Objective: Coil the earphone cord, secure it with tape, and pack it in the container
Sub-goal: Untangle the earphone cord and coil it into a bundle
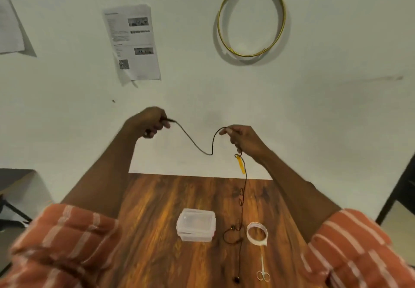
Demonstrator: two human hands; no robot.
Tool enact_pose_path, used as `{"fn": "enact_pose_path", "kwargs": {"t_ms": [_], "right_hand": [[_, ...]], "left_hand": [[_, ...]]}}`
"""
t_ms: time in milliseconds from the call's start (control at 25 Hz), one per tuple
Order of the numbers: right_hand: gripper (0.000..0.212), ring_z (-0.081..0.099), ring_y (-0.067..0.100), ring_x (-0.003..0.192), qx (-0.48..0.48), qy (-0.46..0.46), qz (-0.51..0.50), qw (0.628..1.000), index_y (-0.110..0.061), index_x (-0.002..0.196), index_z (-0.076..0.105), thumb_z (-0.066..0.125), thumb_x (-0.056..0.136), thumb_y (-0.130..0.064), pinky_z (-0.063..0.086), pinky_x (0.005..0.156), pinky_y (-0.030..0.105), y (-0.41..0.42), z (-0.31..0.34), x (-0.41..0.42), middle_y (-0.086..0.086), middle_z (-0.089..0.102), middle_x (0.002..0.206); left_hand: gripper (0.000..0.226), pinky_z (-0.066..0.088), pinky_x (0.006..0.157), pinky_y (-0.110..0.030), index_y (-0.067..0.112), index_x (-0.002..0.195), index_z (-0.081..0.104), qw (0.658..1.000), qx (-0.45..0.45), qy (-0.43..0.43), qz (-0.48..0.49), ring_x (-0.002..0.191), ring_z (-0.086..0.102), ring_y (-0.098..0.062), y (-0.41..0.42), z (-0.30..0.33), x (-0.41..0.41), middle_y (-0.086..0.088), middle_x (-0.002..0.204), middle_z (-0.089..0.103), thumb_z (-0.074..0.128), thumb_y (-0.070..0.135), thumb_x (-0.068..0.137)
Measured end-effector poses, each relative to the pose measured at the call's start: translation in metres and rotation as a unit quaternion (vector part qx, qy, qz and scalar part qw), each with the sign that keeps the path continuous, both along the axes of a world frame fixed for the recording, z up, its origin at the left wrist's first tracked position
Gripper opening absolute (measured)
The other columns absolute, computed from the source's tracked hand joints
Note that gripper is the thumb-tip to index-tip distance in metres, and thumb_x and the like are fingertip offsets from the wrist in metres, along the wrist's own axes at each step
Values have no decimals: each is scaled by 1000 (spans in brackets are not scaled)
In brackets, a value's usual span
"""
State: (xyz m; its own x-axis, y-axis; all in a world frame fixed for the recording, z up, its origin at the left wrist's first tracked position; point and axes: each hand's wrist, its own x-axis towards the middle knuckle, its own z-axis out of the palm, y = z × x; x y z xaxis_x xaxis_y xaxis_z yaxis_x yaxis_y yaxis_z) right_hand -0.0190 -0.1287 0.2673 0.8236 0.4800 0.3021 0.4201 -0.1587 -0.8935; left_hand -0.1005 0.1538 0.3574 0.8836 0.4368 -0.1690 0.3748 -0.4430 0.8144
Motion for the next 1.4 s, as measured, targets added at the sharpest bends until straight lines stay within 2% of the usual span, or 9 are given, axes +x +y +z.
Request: {"fn": "enact_pose_path", "kwargs": {"t_ms": [80,200,280,440,880,1000,1120,1240,1400], "right_hand": [[29,35,3,51,-23,-33,3,999,-11,104,75,51,101,-26,30,48,22,9,31,3,-4,41,63],[29,35,2,47,-71,-69,29,995,-6,99,75,52,100,-22,28,47,18,27,69,0,-5,42,61],[25,44,-3,44,-86,-93,30,991,-1,94,73,53,98,-14,35,49,13,35,88,-1,-8,52,59],[21,55,-1,61,-76,-105,37,991,-3,90,75,62,94,-18,42,56,15,28,105,3,-1,66,76],[10,55,12,57,-111,27,30,993,-10,82,71,67,90,-14,51,71,34,-38,88,42,7,59,71],[12,52,15,58,9,59,35,998,-9,92,72,63,93,-17,57,78,41,-32,101,44,2,49,61],[14,50,16,54,44,21,26,998,-9,90,73,67,91,-21,57,68,36,-2,120,35,-1,50,56],[15,51,15,55,76,-9,-6,997,-10,84,72,67,91,-22,53,66,34,21,133,30,1,53,61],[14,48,12,59,102,3,21,995,-14,81,71,72,87,-26,51,69,31,11,132,38,0,51,64]], "left_hand": [[38,42,51,-23,4,86,64,990,106,94,2,48,53,-20,-10,-34,-2,-7,68,60,42,34,90],[84,51,92,-38,7,120,60,992,110,-58,-31,105,64,-33,-53,-40,4,-14,110,69,36,76,80],[70,55,79,-28,6,118,62,978,-20,-172,-114,86,68,-26,-95,-16,8,-11,89,68,39,66,90],[44,39,56,-29,4,92,76,954,66,-256,-142,53,41,-13,-102,8,17,4,53,46,58,45,93],[33,38,59,-31,14,67,67,941,-69,-300,138,42,42,-11,-5,-49,20,-8,53,45,60,32,93],[35,50,62,-30,15,70,70,981,-15,-175,81,56,61,-20,-14,-52,24,-6,75,68,62,42,89],[49,52,92,-38,23,80,72,970,5,-244,-18,89,70,-23,-57,-15,33,0,87,77,52,68,81],[49,53,69,-26,12,105,67,944,-91,-264,-174,72,69,-24,-107,43,36,-8,80,73,50,56,92],[32,37,50,-23,3,95,75,937,62,-308,-152,53,42,-9,-107,82,45,12,51,53,63,32,92]]}}
